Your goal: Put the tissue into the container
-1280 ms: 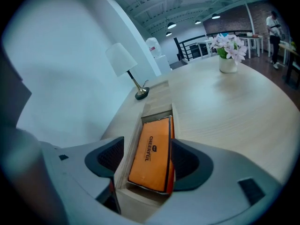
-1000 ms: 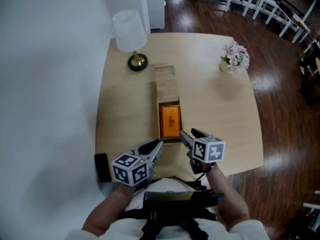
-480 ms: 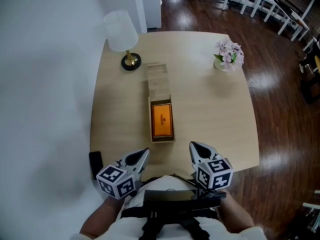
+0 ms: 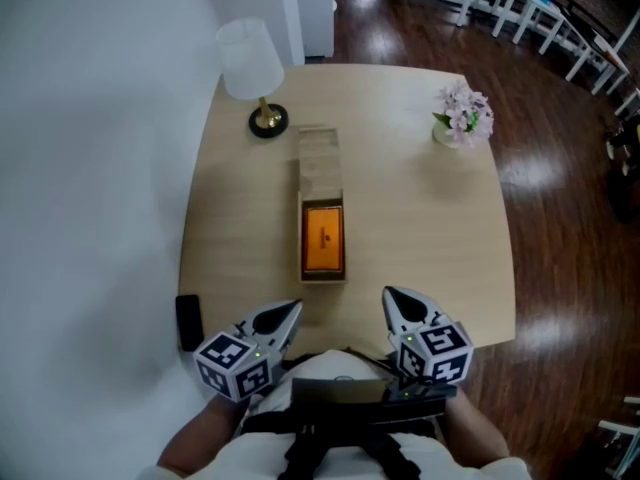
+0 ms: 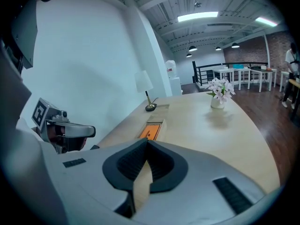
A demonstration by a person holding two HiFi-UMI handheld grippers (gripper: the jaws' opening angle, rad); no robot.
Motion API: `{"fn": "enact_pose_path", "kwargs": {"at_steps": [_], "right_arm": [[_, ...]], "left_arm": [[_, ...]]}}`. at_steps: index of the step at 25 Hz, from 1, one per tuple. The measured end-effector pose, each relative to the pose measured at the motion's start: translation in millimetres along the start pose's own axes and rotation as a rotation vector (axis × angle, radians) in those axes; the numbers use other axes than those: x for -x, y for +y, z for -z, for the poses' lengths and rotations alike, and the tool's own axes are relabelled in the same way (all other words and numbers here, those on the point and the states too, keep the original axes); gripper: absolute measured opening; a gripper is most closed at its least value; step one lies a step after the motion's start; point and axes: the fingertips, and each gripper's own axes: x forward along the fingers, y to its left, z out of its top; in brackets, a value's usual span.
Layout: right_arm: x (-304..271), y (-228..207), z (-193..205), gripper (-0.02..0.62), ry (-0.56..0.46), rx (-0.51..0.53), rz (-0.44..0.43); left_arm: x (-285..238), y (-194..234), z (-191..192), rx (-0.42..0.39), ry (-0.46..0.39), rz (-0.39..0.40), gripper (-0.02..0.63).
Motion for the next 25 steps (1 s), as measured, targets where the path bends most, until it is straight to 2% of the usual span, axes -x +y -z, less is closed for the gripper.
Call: {"fn": "enact_pose_path", "kwargs": {"at_steps": [12,25], "right_arm": [[-4.1,6.8,0.7,0.000,0.026,0.035,-0.025],[-13.2,17.3,3.4,0.000,0.063,0.106,-0.006]], "left_arm": [[0.5,1.1,3.2,0.014,0.016,-0.009,0.000],[6.3,12.6,1.5,0.048,0.002,-0.004,0.000]]}}
